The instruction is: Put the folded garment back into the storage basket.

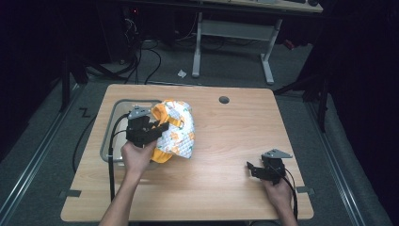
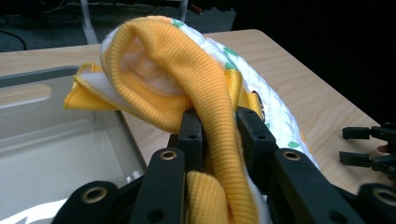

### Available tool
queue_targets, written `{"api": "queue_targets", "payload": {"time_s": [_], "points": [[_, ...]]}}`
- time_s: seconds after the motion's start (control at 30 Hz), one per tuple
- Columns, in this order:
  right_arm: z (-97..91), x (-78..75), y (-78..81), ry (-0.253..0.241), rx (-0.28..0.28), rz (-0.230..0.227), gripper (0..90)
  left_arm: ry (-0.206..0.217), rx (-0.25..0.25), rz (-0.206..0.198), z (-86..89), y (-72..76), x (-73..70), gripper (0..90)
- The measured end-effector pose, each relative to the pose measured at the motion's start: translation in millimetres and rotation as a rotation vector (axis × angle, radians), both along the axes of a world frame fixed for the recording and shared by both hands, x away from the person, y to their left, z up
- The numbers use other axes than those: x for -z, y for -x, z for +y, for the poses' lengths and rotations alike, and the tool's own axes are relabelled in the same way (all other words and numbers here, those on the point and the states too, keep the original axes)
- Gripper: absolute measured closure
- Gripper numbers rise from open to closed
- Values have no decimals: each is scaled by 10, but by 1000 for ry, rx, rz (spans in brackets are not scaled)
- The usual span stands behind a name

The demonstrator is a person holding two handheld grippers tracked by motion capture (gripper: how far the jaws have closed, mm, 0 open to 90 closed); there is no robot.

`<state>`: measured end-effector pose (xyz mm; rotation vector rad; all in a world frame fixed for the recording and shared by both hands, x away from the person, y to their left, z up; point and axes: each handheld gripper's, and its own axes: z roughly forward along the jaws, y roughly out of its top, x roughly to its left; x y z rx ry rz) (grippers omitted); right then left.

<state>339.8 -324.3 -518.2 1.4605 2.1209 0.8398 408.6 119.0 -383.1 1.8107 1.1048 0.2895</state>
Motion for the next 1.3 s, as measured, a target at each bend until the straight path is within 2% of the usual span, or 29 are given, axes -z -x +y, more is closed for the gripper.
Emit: {"api": "queue_targets", "payload": {"time_s": [0.17,0.47,0.9,1.3], "points": [[-2,0,0,2,-4,-1,279,-2,-31,1,114,-11,-5,735],[-2,0,0,2,-4,-1,279,1,-55,-3,257,-29,-19,734],[2,-1,2,-1,0,2,279,21,-93,12,492,-59,-3,733],[0,0,0,1,-3,0,279,-11,-116,21,620,-81,15,735]]}}
